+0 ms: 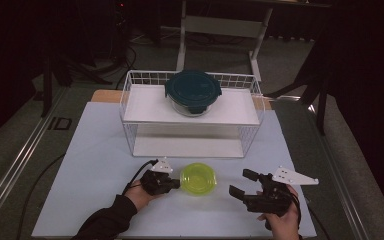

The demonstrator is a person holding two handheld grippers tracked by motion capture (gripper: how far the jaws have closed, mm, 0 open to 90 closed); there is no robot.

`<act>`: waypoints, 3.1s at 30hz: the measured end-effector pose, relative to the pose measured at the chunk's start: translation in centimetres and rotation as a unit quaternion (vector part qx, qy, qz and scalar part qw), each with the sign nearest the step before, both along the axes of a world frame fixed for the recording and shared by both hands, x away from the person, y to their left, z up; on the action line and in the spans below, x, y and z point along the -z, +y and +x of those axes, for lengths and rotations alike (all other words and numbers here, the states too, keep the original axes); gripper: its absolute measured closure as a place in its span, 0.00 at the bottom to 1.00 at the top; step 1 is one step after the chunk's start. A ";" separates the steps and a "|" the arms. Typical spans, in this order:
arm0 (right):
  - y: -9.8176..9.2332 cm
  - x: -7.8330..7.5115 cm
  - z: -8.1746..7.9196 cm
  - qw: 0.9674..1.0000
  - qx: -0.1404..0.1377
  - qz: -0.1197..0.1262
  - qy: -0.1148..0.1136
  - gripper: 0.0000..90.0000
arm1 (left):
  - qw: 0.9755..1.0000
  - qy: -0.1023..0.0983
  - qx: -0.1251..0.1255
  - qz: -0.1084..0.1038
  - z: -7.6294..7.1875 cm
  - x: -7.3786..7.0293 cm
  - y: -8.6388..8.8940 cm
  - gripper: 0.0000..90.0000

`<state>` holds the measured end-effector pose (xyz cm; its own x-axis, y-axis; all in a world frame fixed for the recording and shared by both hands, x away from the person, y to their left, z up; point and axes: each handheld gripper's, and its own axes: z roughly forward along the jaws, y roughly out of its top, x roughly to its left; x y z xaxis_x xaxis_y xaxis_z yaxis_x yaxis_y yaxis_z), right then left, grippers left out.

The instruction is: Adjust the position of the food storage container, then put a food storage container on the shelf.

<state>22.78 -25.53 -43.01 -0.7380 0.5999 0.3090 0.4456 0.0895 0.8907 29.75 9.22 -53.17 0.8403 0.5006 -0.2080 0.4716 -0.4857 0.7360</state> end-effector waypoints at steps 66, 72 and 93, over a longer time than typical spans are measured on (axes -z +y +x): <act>3.9 5.2 8.6 0.949 0.038 -0.044 0.311 0.48 | 0.942 0.266 -0.147 -0.145 1.4 -2.1 0.6 0.50; 4.4 6.0 9.0 0.934 0.043 -0.053 0.351 0.63 | 0.938 0.272 -0.151 -0.153 1.3 -1.9 0.7 0.68; 5.1 5.8 8.6 0.929 0.032 -0.050 0.365 0.86 | 0.916 0.326 -0.141 -0.189 1.6 -1.3 1.1 0.88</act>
